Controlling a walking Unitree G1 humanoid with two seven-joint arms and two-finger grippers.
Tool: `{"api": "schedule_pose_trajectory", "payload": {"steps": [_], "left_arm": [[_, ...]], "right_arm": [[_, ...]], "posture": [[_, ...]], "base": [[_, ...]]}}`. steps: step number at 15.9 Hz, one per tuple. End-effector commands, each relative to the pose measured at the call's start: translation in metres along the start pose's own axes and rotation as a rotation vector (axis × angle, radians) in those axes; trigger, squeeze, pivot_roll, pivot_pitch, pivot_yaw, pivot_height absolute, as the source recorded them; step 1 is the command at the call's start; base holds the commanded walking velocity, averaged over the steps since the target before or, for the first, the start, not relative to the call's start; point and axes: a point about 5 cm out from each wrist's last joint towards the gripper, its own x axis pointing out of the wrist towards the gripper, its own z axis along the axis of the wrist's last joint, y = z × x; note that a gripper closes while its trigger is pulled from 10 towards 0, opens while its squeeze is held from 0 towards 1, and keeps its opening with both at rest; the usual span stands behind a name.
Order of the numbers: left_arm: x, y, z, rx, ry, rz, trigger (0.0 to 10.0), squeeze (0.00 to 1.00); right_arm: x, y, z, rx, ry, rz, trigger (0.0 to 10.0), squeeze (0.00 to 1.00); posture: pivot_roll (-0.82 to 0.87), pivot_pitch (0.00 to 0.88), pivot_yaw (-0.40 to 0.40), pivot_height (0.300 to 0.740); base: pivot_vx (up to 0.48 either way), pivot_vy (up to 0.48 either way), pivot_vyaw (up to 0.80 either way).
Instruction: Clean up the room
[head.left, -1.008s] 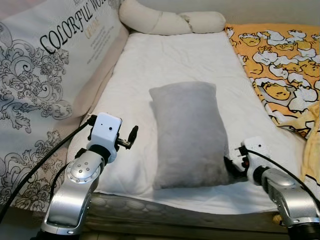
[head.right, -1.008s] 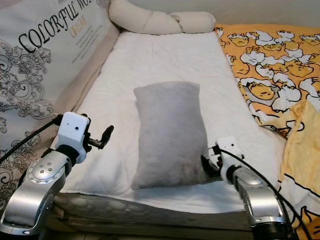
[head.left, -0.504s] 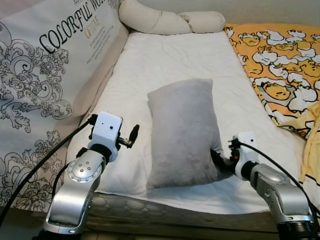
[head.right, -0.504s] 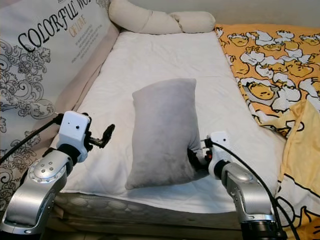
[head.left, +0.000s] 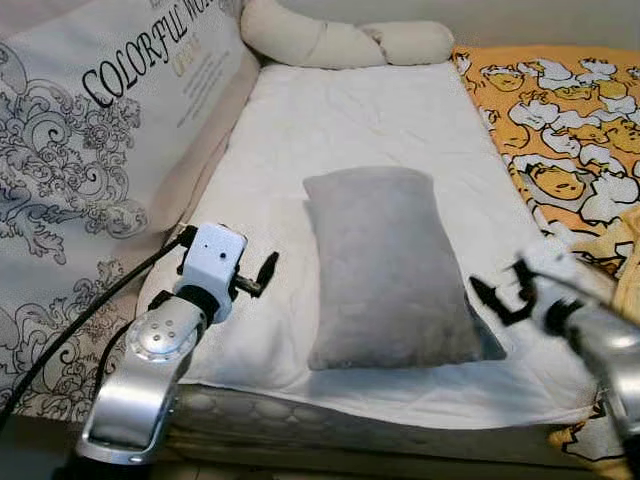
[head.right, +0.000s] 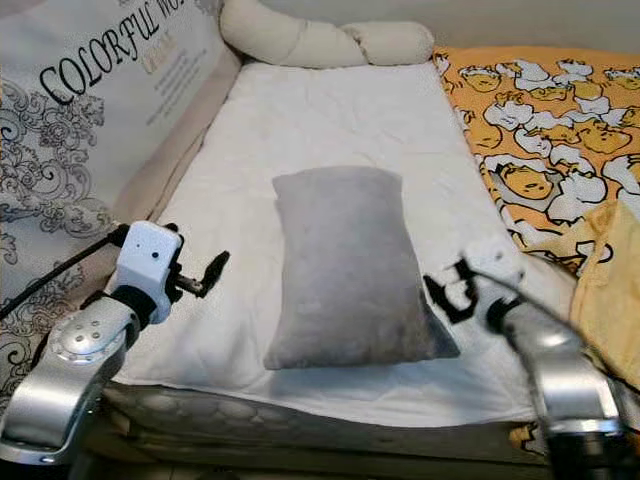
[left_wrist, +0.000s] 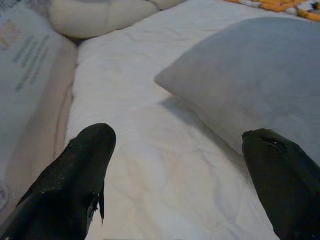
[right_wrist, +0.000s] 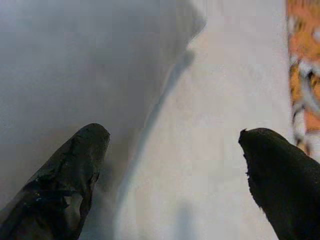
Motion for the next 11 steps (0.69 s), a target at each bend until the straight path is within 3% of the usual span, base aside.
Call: {"api": "schedule_pose_trajectory", "payload": {"steps": [1, 3, 4, 6, 9, 11], "left_arm": [[0.001, -0.002, 0.003, 0.01, -0.009, -0.067, 10.0, 0.0], [-0.003, -0.006, 0.005, 0.022, -0.017, -0.201, 10.0, 0.0], [-0.007, -0.009, 0.006, 0.017, -0.026, -0.288, 10.0, 0.0], [-0.013, -0.013, 0.006, 0.023, -0.021, -0.387, 10.0, 0.0], [-0.017, -0.014, 0.005, 0.032, -0.005, -0.453, 10.0, 0.0], [-0.018, -0.012, 0.005, 0.034, 0.004, -0.489, 10.0, 0.0]], "right_arm": [[-0.006, -0.001, 0.017, -0.038, -0.068, 0.091, 10.0, 0.0], [-0.023, 0.01, 0.04, -0.153, -0.127, 0.333, 10.0, 0.0], [-0.032, 0.023, 0.045, -0.198, -0.11, 0.496, 10.0, 0.0], [-0.039, 0.045, 0.041, -0.255, -0.046, 0.688, 10.0, 0.0], [-0.046, 0.071, 0.023, -0.307, 0.092, 0.889, 10.0, 0.0], [-0.041, 0.077, 0.011, -0.356, 0.162, 0.938, 10.0, 0.0]], "posture": [[0.06, 0.0, 0.049, 0.74], [0.06, 0.0, 0.05, 0.74], [0.06, 0.0, 0.05, 0.74], [0.06, 0.0, 0.051, 0.74], [0.07, 0.0, 0.049, 0.74], [0.06, 0.0, 0.059, 0.74]], "base": [[0.0, 0.0, 0.0], [0.0, 0.0, 0.0], [0.0, 0.0, 0.0], [0.0, 0.0, 0.0], [0.0, 0.0, 0.0], [0.0, 0.0, 0.0]]}}
